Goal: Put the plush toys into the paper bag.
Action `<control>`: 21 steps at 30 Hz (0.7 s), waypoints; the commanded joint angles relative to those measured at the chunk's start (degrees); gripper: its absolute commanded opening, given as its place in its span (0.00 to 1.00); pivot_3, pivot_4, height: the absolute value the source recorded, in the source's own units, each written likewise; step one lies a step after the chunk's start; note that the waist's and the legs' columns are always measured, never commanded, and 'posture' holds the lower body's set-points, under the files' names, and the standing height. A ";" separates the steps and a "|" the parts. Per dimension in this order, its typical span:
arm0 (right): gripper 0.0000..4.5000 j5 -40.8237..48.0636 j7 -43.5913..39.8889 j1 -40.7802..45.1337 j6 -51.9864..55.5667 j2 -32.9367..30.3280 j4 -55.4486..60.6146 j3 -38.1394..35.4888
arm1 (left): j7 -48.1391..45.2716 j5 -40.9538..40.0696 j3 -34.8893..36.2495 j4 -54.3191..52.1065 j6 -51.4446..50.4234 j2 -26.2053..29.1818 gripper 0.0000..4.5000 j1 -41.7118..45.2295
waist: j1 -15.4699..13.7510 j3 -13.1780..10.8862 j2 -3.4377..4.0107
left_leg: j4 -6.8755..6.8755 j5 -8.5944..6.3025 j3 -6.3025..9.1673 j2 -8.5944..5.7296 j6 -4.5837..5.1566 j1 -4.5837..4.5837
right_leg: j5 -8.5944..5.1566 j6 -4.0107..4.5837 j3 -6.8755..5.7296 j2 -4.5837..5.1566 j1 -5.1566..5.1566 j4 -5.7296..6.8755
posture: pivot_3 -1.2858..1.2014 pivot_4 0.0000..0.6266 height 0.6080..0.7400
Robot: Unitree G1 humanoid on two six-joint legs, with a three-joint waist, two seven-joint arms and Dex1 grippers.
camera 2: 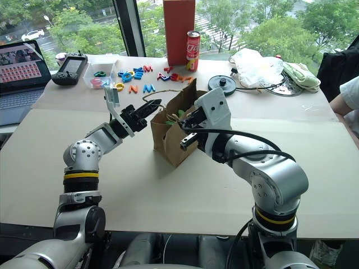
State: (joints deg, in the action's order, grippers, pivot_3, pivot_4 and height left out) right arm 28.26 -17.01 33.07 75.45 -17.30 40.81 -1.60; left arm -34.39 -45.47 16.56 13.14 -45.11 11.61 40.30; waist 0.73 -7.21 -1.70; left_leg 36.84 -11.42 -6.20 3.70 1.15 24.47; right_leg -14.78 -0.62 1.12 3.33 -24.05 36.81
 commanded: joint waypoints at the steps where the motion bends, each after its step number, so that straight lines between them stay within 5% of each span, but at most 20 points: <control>1: 0.00 0.56 0.12 0.77 -1.18 -0.60 0.52 -1.42 | -0.65 -2.91 1.24 -2.60 -1.38 0.99 0.24 1.32 | 0.00 0.00 0.00 | 0.00 0.00 0.00 0.00 0.00 0.00 | 0.00 0.00 0.00 -0.01 0.00 0.00 | 0.52 0.24 1.00; 3: 0.00 0.86 0.14 1.08 -1.04 -0.75 0.01 -2.75 | -1.20 -3.45 1.32 -2.97 -1.71 1.68 0.40 1.46 | 0.13 0.00 0.00 | -0.01 0.00 0.02 0.01 0.00 -0.01 | 0.00 0.00 0.00 -0.02 -0.01 0.01 | 0.52 0.24 1.00; 10: 0.49 2.95 -0.66 1.98 -1.56 -0.69 -0.27 -9.18 | -1.55 -7.03 2.26 -4.18 -5.50 3.98 0.98 2.43 | 0.06 0.00 0.00 | -0.02 0.00 0.01 0.00 0.00 0.00 | 0.00 0.00 0.00 -0.01 0.00 0.00 | 0.52 0.24 1.00; 16: 0.95 7.45 -1.72 3.75 -1.18 -1.72 2.02 -15.08 | -3.97 -13.52 3.57 -8.75 -12.90 8.88 1.00 0.09 | 0.20 -0.01 0.01 | -0.05 0.00 0.03 0.02 0.00 0.01 | 0.00 0.00 0.01 -0.02 -0.05 0.01 | 0.52 0.24 1.00; 21: 0.99 15.26 -6.21 2.67 -0.68 -6.17 4.01 -22.21 | -6.97 -12.93 2.86 -10.84 -14.52 15.12 1.00 -4.10 | 0.14 -0.01 0.02 | -0.06 0.00 0.02 0.02 0.00 -0.04 | 0.00 0.00 0.01 -0.01 0.00 0.00 | 0.52 0.24 1.00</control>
State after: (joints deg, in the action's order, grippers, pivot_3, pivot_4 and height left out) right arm 39.14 -20.51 35.81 75.41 -21.33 42.30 -20.07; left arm -38.95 -58.64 19.59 4.55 -60.04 24.35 37.25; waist 0.87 -7.22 -1.69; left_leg 36.78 -11.43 -6.18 3.71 1.16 24.42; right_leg -14.78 -0.62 1.13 3.32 -24.05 36.81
